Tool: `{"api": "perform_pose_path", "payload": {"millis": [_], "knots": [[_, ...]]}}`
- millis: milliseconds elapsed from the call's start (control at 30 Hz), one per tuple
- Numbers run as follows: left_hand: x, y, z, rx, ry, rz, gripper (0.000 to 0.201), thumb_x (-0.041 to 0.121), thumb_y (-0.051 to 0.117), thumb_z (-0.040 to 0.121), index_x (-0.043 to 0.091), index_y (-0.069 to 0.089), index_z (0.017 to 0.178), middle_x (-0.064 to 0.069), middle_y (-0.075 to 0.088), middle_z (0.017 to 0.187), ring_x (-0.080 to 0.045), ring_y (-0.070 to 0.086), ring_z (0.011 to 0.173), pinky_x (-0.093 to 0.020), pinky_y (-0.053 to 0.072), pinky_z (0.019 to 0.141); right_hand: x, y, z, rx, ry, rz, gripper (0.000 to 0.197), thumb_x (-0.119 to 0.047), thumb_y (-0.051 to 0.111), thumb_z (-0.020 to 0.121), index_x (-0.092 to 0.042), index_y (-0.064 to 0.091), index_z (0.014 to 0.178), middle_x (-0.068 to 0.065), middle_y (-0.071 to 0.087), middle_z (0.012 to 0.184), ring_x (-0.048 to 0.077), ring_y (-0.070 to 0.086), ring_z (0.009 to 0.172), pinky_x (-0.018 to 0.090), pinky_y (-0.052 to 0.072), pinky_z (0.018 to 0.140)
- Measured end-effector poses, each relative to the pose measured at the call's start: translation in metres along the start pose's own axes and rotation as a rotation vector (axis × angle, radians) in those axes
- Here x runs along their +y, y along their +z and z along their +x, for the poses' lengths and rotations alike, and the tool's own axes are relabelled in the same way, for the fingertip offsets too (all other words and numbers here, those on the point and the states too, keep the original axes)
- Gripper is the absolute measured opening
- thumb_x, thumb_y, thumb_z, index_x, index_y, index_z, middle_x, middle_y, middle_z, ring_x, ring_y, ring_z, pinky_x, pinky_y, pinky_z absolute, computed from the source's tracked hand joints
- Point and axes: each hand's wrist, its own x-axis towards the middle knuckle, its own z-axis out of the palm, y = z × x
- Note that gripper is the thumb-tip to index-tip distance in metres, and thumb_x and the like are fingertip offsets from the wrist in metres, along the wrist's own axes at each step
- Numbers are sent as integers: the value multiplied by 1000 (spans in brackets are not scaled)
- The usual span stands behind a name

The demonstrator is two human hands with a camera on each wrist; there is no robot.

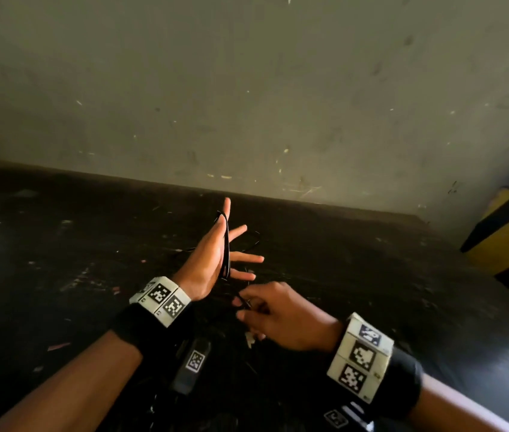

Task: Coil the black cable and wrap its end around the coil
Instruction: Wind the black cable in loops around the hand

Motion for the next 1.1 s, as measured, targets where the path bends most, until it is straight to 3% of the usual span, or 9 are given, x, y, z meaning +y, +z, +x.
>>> {"api": "perform_pose_path", "payload": {"millis": [167, 267, 333, 433, 600, 733, 933, 1033, 1100], "knots": [[-22, 2, -19, -36, -55, 309, 52, 61, 25, 86, 66, 7, 135, -1, 20, 159, -28, 67, 103, -51, 59, 75, -16, -29, -14, -213, 46, -273, 18, -20, 57, 89, -8, 64, 100, 8, 74, 83, 8, 63, 68, 16, 47, 62], [-32, 4, -35, -150, -138, 422, 49, 61, 23, 90, 67, 6, 134, 0, 29, 155, -28, 72, 89, -36, 59, 54, -30, -47, -15, -254, 64, -409, 18, -22, 62, 87, -14, 66, 102, 6, 74, 85, 9, 63, 62, 16, 48, 59], [-34, 7, -44, -236, -208, 448, 48, 60, 23, 91, 65, 8, 136, -2, 34, 153, -31, 73, 82, -25, 52, 40, -36, -60, -13, -211, 53, -482, 13, -26, 65, 85, -15, 67, 93, -1, 70, 80, 10, 64, 62, 16, 48, 56], [-29, 13, -57, -340, -312, 399, 45, 60, 22, 90, 64, 11, 133, -1, 43, 148, -30, 73, 75, -22, 48, 35, -35, -88, -6, -77, -59, -572, 17, -34, 68, 81, -19, 64, 78, -12, 57, 64, -2, 54, 58, 11, 41, 55], [-9, 14, -65, -558, -377, 173, 46, 69, 30, 84, 72, 21, 129, -2, 53, 141, -29, 73, 75, -25, 52, 36, -16, -116, 2, 66, -149, -400, 27, -39, 72, 74, -14, 65, 71, -9, 54, 56, 1, 49, 50, 13, 36, 50], [6, 13, -66, -616, -345, 42, 44, 60, 16, 91, 67, 20, 134, -5, 55, 140, -24, 73, 76, -22, 51, 36, 3, -105, 12, 171, -170, -212, 41, -49, 64, 73, -8, 64, 73, -1, 58, 61, 8, 50, 52, 19, 41, 52], [27, 23, -47, -401, -133, -321, 44, 56, 20, 93, 58, 27, 137, -13, 50, 143, -32, 72, 88, -31, 57, 41, 35, -49, 21, 344, -156, 53, 26, -22, 51, 94, -19, 63, 72, -1, 57, 61, 12, 51, 52, 27, 42, 51], [35, 26, -28, -204, 7, -318, 47, 54, 20, 95, 56, 21, 141, -17, 42, 147, -32, 72, 86, -32, 59, 46, 38, -7, 16, 224, -78, 65, 11, -16, 54, 94, -13, 64, 98, -4, 56, 64, -2, 52, 45, 12, 41, 45], [37, 25, -16, -109, 67, -250, 46, 53, 20, 96, 56, 15, 142, -15, 36, 151, -32, 72, 89, -33, 60, 52, 32, 13, 13, 56, 15, 62, 24, -19, 56, 93, -14, 57, 116, -3, 61, 73, -4, 56, 49, 11, 45, 47]]}}
